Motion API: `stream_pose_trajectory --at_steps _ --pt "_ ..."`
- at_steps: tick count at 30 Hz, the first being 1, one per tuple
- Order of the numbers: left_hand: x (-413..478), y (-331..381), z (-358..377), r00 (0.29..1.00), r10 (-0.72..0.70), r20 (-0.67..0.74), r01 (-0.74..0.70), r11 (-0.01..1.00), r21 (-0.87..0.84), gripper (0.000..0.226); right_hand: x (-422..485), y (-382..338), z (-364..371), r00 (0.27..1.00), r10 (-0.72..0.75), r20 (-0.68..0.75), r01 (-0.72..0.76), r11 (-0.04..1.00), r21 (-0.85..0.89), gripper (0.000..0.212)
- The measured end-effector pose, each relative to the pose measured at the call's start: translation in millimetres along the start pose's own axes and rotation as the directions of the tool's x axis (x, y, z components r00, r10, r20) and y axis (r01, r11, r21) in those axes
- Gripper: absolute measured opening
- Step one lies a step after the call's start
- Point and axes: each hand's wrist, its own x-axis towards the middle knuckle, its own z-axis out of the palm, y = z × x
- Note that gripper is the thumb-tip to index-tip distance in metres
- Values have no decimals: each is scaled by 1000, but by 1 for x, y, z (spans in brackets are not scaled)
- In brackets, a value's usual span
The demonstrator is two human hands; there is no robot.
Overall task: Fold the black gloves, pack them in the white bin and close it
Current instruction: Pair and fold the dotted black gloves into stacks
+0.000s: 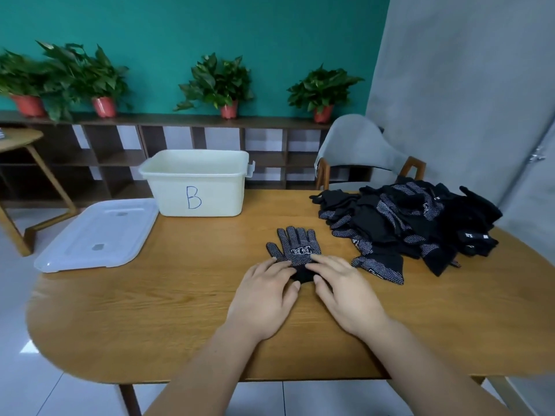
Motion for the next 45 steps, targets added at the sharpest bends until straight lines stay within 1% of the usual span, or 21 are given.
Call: stream_pose_trajectory --at_steps 2,4,5,7,9,11,13,16,21,24,26,29,31,33,34,35,38,39,42,45 --pt "0 1 -1 1000 -19 17 19 1000 13 59 4 11 -8 993 73 -91 -85 987 -136 52" --pt "1 3 -3 999 -20 29 19 999 27 59 11 29 -18 971 188 -147 -220 944 -247 53" --pt "1 4 -4 999 -19 31 18 999 35 59 16 38 -22 959 244 -146 -278 915 -292 54" --pt "1 7 -7 1000 -8 29 6 998 60 61 25 55 -30 932 350 -93 -359 859 -366 62" --pt "2 9 -7 999 17 31 -19 996 87 61 32 67 -33 899 438 -25 -411 821 -397 68" --pt "3 10 -6 998 39 41 -43 994 105 61 31 73 -29 880 476 -11 -436 797 -417 70" --pt "3 9 -5 998 49 49 -55 991 124 63 26 75 -22 883 464 -64 -446 790 -422 67" --pt "6 7 -2 997 60 57 -67 988 136 64 21 78 -15 900 403 -164 -434 798 -419 61" --pt "5 6 -1 997 50 61 -56 994 99 63 20 79 -14 905 376 -202 -426 816 -390 54" --pt "4 6 -1 998 32 61 -37 996 85 62 20 76 -15 909 316 -273 -399 850 -345 47" --pt "4 7 -2 998 24 51 -28 997 79 63 17 72 -17 915 227 -334 -334 890 -310 40" --pt "2 7 -2 999 17 36 -19 997 70 62 9 67 -22 908 50 -415 -174 947 -269 29" --pt "2 7 -2 1000 12 29 -14 998 61 61 6 67 -23 916 -12 -400 -98 963 -252 19" --pt "1 8 -3 1000 10 25 -12 998 56 60 5 68 -23 942 -8 -335 -77 968 -241 11" --pt "1 7 -3 1000 10 24 -11 998 58 60 5 68 -22 952 17 -307 -91 970 -227 11" --pt "1 7 -3 1000 10 23 -11 998 57 60 5 69 -20 956 57 -287 -120 970 -209 15" --pt "1 6 -2 1000 9 15 -10 999 42 60 8 72 -18 948 170 -270 -226 955 -193 37" --pt "1 6 -2 1000 9 12 -10 999 41 60 9 74 -17 944 184 -273 -242 950 -197 37" --pt "1 7 -3 1000 4 10 -5 999 36 59 10 76 -15 939 196 -283 -258 945 -201 14" --pt "1 8 -5 1000 3 9 -3 999 41 58 9 74 -17 930 202 -309 -271 941 -202 11"
